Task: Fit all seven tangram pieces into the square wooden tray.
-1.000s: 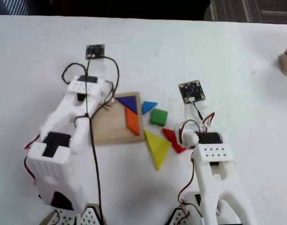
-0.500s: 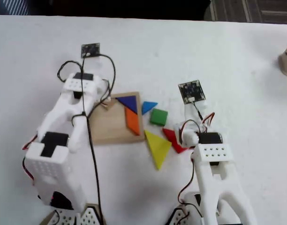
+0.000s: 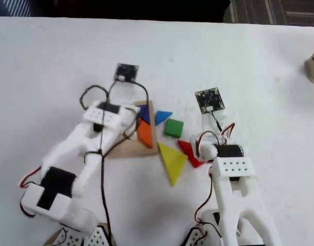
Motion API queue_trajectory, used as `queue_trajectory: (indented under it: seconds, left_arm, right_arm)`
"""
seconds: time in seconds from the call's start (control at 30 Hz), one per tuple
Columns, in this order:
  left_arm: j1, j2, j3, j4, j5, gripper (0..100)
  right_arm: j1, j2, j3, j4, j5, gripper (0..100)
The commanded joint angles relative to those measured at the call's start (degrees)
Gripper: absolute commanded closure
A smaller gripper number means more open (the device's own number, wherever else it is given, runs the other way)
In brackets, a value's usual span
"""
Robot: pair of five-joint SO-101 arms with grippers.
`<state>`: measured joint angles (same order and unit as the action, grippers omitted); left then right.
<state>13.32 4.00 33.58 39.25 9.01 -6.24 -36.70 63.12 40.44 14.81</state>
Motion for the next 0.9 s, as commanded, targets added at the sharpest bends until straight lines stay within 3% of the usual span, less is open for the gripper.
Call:
queue_trajectory:
  seconds: [0.0,0.13,0.37,0.87]
  left_arm:
    - [1.5,-3.4,1.2,-6.9,-0.1,98]
    - [-0.9,0.7,-1.4,-6.9,2.1,98]
    - [-5.2,9.5,-12.2,0.5,2.3,98]
    - [-7.7,7.6,-12.7,4.0,1.8,98]
  right_arm:
    - [-0.6,-1.8,-0.4,-0.8,0.6,97.1]
    - [-0.6,-1.8,-0.4,-0.7,0.6,97.1]
    - [-0.5,-1.8,-0.4,-0.6,0.6,97.1]
    - [-0.5,-1.8,-0.4,-0.6,0.6,97.1]
